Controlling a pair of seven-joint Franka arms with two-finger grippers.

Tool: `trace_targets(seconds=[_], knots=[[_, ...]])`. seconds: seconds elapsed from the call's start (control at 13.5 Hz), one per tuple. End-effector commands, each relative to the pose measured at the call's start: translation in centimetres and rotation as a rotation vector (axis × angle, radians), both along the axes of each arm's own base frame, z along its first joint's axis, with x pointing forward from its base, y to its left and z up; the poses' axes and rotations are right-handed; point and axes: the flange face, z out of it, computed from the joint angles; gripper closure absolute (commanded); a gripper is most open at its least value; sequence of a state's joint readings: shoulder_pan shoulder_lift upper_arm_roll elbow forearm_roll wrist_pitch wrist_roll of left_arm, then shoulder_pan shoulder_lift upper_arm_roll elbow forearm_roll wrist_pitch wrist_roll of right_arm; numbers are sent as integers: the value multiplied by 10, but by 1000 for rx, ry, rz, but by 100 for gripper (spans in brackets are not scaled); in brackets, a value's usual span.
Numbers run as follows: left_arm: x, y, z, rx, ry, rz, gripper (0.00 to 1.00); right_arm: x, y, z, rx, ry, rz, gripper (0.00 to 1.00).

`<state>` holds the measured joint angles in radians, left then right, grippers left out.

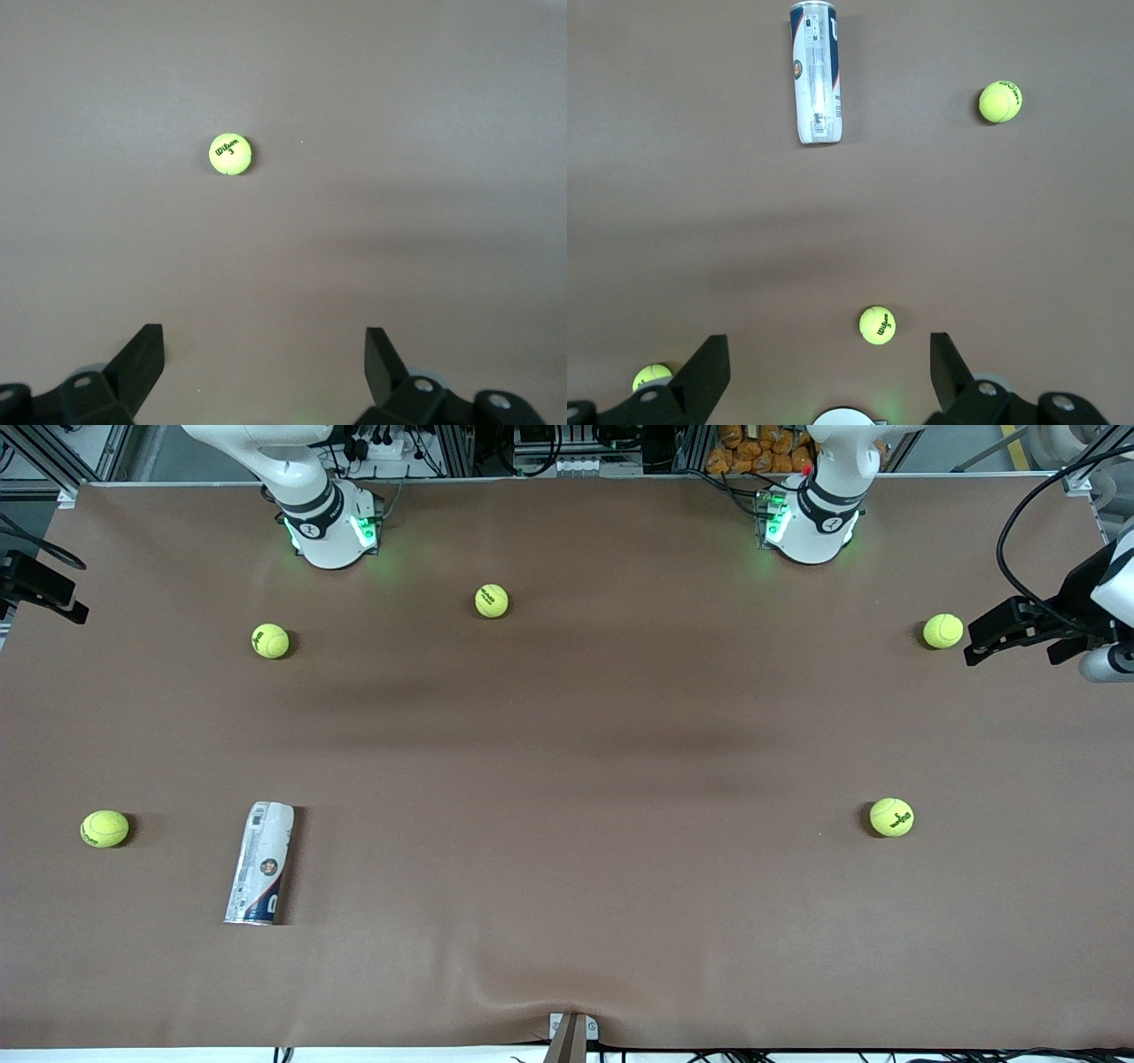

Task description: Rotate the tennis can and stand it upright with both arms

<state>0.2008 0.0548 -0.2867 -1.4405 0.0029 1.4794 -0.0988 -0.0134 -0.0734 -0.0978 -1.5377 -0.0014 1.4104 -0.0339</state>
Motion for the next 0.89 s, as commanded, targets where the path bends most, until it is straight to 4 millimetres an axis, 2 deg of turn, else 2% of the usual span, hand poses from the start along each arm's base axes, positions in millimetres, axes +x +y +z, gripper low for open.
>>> trace_targets(seconds=[0.0, 0.15, 0.37, 0.52, 0.82], knots=[[2, 2, 5, -21, -19, 3, 0, -5, -2, 10, -20, 11, -22, 0], [3, -1, 5, -20, -22, 6, 0, -8, -4, 17, -19, 17, -25, 0], [3, 1, 6, -18, -24, 6, 0, -1, -6, 9, -15, 25, -28, 0], [3, 1, 6, -18, -24, 6, 0, 16, -14, -13, -10, 46, -40, 0], [3, 3, 5, -18, -22, 11, 0, 81, -22, -98, -20, 53, -30, 0]])
